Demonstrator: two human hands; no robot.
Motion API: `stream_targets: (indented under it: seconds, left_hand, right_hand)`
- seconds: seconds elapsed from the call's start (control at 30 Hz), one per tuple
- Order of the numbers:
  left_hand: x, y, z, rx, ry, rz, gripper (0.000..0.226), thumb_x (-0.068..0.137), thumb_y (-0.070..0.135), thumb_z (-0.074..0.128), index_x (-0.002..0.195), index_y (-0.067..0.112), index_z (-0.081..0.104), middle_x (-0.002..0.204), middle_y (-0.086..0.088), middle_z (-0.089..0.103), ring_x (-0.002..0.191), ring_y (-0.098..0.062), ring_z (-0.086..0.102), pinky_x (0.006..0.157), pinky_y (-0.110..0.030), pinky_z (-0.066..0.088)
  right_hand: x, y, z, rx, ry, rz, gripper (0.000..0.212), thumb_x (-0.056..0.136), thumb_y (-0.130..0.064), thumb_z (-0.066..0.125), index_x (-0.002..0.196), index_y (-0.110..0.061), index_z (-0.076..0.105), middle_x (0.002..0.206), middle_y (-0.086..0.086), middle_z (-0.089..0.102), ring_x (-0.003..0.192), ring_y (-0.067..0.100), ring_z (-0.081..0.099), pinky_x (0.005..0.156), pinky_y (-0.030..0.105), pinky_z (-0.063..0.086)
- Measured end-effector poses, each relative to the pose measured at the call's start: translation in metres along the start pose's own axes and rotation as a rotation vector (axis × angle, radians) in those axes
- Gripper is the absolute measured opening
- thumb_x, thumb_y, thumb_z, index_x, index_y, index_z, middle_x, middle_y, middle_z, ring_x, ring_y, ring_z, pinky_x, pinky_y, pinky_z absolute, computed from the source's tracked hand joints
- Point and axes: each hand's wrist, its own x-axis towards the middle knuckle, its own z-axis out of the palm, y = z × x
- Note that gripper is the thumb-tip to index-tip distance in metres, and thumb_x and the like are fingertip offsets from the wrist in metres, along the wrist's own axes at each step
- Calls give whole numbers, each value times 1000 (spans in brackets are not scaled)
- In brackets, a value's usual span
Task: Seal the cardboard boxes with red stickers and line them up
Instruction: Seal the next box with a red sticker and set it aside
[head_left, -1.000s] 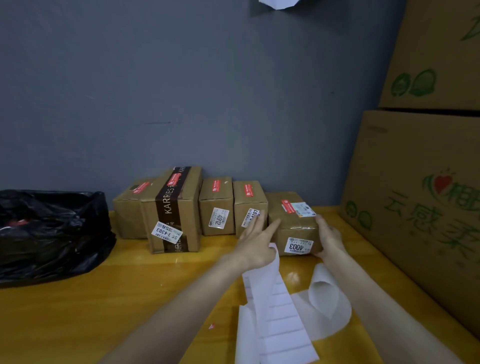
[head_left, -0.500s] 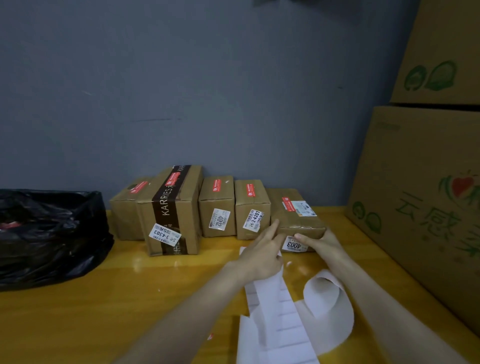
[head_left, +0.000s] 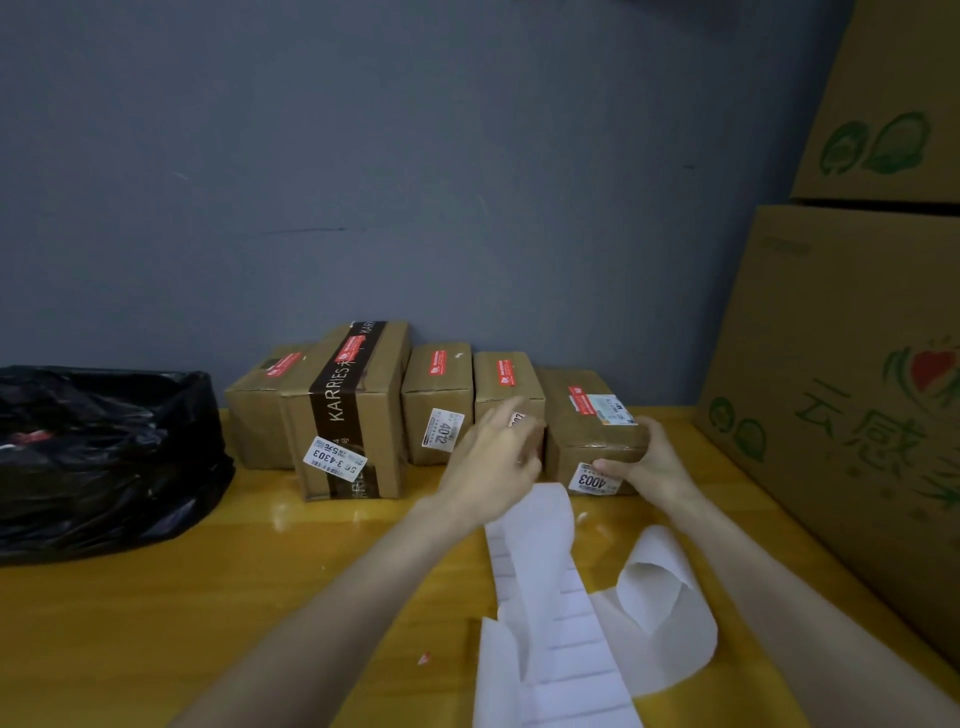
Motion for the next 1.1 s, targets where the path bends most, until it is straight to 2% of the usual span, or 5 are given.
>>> stream_targets:
  seconds: [0.17,0.33,0.6,0.73,1.1]
  left_hand:
    - [-17,-26,-15,8,-214,-256,38,94,44,46,113,13,60,113,-3,59,105,-22,56,89,-42,48]
    - [-36,-28,-29,-104,-591,-500,59,91,61,33,75,10,57,73,-2,61,69,-16,62,67,-27,50]
    - [-72,14,-18,-79,-1028,-376,43,83,46,64,71,5,58,50,3,61,44,-5,56,44,-16,48]
    - [-74,17,-1,-304,-827,-430,20,85,9,66,72,3,53,66,-9,64,34,-4,55,39,-15,48]
    - [-86,11,8,-271,-122,-409,36,83,26,68,113,9,57,105,-7,66,100,-20,59,68,-21,37]
  right_hand:
    - [-5,-8,2,-267,2,60,105,67,-27,83,146,-16,15,148,13,27,137,31,26,109,44,31]
    - [-31,-21,-3,-266,336,-177,50,84,-23,67,127,-10,46,134,14,45,127,29,38,99,39,39]
    - [-77,-46,-7,-326,75,-400,12,85,-9,58,79,-15,66,79,-4,63,79,11,57,64,19,41]
    - [-92,-51,0,-355,-23,-410,12,82,-8,58,77,-15,67,79,0,66,76,11,58,65,20,43]
    - [-122,-27,23,-764,-470,-333,48,93,-28,51,138,-12,40,142,7,41,133,25,35,105,35,33]
